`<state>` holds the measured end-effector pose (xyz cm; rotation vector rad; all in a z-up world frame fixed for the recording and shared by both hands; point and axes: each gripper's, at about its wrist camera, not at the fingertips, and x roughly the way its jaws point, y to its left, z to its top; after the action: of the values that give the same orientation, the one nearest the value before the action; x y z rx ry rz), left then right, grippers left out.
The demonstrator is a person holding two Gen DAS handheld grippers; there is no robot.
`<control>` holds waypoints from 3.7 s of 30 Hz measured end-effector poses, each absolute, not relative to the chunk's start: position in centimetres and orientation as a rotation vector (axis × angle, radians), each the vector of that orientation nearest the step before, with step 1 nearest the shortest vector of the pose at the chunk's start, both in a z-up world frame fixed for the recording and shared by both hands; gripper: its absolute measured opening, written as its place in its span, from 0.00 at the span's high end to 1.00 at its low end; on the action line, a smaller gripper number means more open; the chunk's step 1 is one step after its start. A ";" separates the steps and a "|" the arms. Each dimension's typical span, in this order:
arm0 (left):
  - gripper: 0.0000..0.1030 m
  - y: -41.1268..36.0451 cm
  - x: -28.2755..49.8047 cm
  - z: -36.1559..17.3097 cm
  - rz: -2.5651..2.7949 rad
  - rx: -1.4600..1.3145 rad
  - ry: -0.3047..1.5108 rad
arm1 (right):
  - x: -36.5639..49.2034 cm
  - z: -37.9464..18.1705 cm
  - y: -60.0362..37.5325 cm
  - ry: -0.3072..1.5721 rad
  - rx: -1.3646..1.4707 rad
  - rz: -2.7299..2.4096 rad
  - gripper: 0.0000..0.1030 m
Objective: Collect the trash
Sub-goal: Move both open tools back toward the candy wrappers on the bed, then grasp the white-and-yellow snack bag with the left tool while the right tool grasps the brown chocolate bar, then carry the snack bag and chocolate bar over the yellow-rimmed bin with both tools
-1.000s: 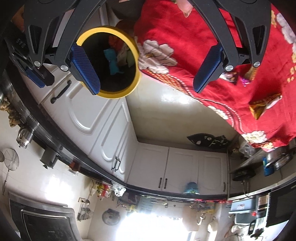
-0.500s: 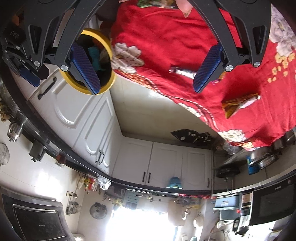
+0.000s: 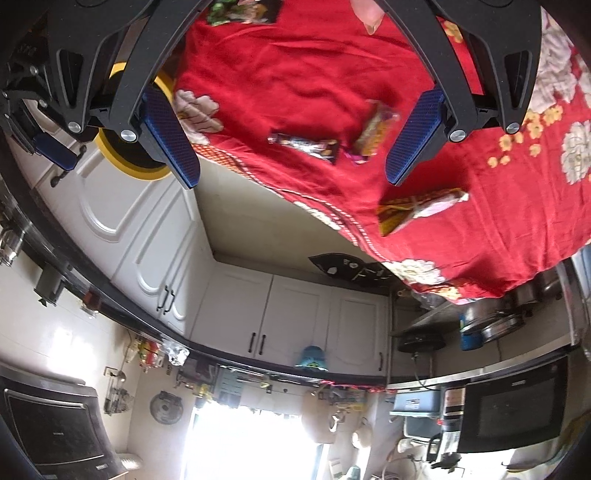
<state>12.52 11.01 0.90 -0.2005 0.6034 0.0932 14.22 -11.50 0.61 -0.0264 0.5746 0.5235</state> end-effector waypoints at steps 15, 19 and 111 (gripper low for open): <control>0.10 17.6 12.1 -1.0 0.218 -0.141 0.636 | 16.6 -2.0 -2.9 0.666 -0.206 0.690 0.24; 0.10 19.2 12.6 -1.7 0.244 -0.122 0.659 | 17.9 -3.7 -0.7 0.716 -0.267 0.731 0.32; 0.78 10.6 13.8 -0.6 -0.101 -0.126 0.732 | 15.1 -2.9 -10.7 0.776 -0.059 0.711 0.94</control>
<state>13.77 10.58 -0.63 -0.1265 0.7319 -0.1009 15.08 -10.65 -2.86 -0.0591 0.7760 0.7114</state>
